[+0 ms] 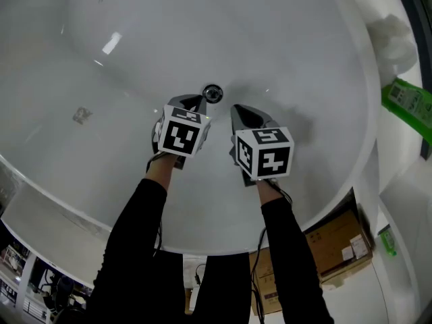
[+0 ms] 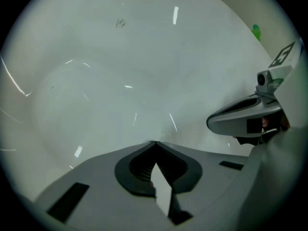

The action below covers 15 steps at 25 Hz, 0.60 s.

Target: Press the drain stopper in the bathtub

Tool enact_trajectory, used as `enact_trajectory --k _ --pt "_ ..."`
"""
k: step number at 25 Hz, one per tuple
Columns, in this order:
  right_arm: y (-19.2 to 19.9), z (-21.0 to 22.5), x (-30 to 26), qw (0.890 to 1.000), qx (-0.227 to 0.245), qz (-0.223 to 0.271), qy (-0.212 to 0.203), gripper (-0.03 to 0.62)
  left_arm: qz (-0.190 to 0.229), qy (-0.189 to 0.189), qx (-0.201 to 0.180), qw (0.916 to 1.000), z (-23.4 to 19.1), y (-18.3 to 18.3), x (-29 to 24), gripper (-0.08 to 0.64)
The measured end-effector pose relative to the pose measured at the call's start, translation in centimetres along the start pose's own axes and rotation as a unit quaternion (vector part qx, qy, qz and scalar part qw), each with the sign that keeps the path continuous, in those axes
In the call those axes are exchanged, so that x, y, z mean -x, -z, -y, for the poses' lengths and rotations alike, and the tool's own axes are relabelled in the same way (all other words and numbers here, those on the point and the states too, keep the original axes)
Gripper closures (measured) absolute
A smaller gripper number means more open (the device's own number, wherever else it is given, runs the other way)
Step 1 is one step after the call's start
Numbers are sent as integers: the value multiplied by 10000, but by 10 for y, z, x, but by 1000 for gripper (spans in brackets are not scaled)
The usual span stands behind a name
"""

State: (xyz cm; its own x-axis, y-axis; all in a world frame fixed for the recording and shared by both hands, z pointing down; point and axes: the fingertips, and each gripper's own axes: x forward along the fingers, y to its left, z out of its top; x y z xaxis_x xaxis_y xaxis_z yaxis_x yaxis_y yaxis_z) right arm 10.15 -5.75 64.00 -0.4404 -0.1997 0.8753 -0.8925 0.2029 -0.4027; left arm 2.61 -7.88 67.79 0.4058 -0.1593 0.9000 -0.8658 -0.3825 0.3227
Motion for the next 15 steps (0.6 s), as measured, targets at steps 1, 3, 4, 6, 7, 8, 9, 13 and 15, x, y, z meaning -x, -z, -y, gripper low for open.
enact_trajectory --k 1,3,4,6,7,8,9,13,15 --pt "-1 -1 3 10000 -4 15 4 589 12 7 -16 10000 1 -1 4 555" --pt "-3 -3 9 10000 -18 50 12 590 44 27 -45 10000 3 -4 13 555" --pt "-3 -4 11 10000 -31 67 18 589 59 41 -58 10000 4 -5 17 555" --pt "-4 -5 17 9999 -56 92 32 589 79 67 -83 9999 6 -6 25 555" --pt "-4 -6 19 9999 -68 104 39 589 85 74 -96 9999 7 -6 29 555" --pt "-4 -7 21 9999 -81 116 44 589 90 81 -107 9999 8 -5 32 555" --pt "-4 -8 23 9999 -96 128 48 589 98 88 -115 9998 9 -5 36 555" --pt "-3 -15 31 9997 -152 173 24 590 175 118 -136 9997 14 -7 51 555" --pt "-2 -19 35 9997 -147 201 6 589 237 137 -149 9995 17 -9 59 555"
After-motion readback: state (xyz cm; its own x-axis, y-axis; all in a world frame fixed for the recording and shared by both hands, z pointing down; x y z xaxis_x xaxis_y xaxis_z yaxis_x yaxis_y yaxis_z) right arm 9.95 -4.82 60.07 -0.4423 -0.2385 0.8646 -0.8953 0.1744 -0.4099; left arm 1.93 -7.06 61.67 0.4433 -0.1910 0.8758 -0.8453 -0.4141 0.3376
